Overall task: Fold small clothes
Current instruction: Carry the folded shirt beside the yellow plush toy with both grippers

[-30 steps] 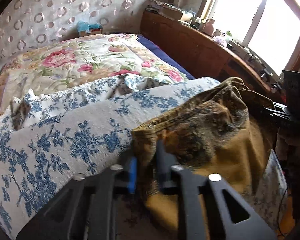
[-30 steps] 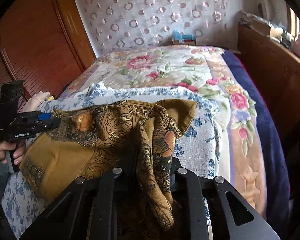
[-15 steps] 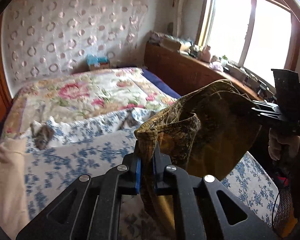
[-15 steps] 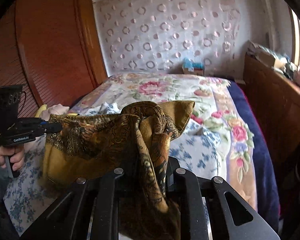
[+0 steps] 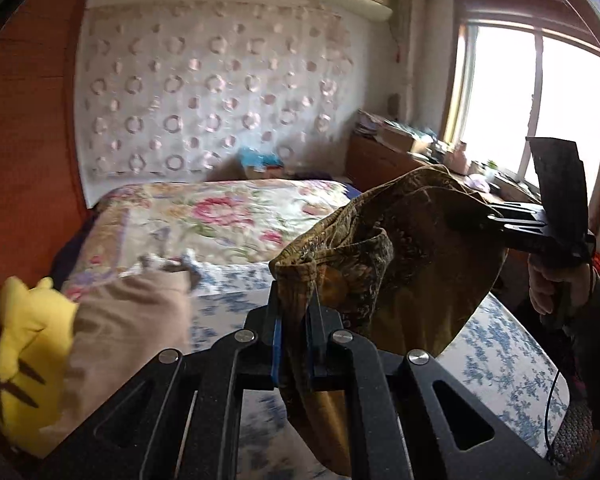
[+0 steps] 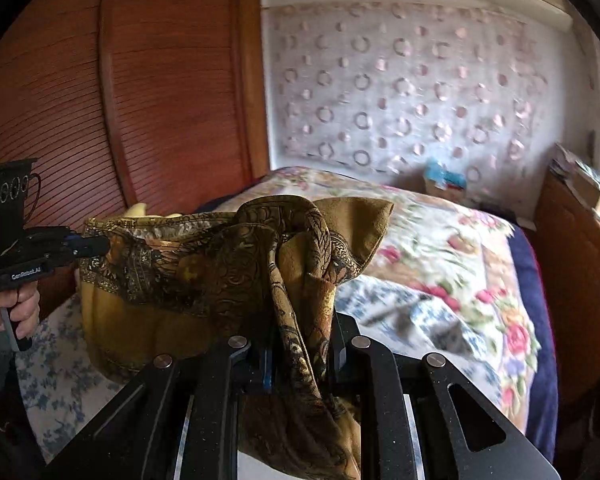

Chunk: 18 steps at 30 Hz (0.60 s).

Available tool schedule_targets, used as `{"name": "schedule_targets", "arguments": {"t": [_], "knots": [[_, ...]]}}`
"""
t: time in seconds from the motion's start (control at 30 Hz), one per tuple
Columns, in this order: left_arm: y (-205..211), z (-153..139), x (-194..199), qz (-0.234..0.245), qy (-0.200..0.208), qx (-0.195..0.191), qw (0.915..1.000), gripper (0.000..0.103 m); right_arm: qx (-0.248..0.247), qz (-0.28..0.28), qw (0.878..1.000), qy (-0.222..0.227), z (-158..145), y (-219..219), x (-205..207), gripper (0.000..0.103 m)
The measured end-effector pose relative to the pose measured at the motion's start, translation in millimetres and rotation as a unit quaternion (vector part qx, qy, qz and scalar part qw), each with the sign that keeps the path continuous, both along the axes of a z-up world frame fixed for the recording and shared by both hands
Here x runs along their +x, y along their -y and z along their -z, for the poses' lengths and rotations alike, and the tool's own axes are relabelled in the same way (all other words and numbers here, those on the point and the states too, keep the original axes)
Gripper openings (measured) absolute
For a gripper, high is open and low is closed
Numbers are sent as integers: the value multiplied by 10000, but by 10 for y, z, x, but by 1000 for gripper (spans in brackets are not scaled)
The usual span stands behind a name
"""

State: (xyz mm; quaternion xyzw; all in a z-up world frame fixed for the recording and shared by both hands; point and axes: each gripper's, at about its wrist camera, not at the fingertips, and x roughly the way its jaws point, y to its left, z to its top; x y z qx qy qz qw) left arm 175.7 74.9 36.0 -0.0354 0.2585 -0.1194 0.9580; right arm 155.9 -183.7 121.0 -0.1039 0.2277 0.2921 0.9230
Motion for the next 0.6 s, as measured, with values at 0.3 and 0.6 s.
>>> {"name": "schedule_targets", "arguments": {"t": [0.3, 0.6], "knots": [[-722, 118, -218, -777, 109, -171, 9968, 9, -410, -776, 9961, 101, -73, -665, 507, 18], [-1220, 378, -507, -1277, 30, -467, 9907, 9, -1145, -1666, 9789, 296, -271, -1473, 1041, 18]]}}
